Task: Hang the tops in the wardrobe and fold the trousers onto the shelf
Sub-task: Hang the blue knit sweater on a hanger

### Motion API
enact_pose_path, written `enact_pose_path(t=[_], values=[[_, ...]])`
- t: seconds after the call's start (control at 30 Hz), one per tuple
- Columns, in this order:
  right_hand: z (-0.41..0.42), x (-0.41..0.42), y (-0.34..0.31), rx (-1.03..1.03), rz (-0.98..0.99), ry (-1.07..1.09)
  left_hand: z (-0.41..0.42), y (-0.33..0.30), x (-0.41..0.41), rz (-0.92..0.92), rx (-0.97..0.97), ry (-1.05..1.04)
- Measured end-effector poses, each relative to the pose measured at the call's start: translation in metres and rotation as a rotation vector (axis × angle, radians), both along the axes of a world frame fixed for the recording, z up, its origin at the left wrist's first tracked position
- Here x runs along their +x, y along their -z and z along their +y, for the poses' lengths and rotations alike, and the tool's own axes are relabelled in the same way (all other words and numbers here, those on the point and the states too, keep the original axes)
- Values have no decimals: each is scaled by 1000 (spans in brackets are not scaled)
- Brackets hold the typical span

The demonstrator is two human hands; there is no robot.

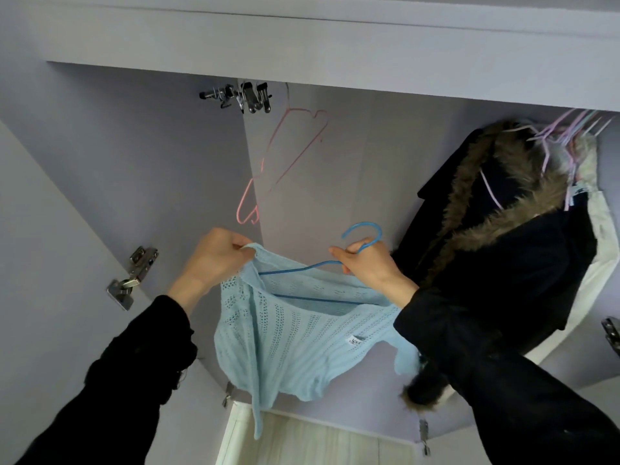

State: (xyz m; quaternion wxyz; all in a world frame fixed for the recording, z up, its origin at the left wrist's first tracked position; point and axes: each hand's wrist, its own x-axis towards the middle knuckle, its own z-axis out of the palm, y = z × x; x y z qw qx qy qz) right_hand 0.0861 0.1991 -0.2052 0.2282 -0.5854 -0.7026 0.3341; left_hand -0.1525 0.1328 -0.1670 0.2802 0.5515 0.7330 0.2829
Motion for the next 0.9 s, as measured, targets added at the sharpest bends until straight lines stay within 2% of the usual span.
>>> enact_pose_path(t=[0.2,0.3,0.43,0.57,0.63,0.77,0.9], values=[[-1,-2,-23,-12,2,-10,-6,7,23,202,86,122],[-2,-7,-34,-11,11,-35,-7,15,28,238,102,168],[-1,-6,-37,-10,96,-84,-7,25,20,361,146,210],[1,8,-31,-47,184,-186,-9,24,20,316,287,166],[5,25,-17,-76,104,-233,-11,24,20,294,320,126],[6,61,19,-153,-280,-179,-12,19,13,321,350,116],[6,75,30,-50,-278,-104,-5,13,8,375,360,134]])
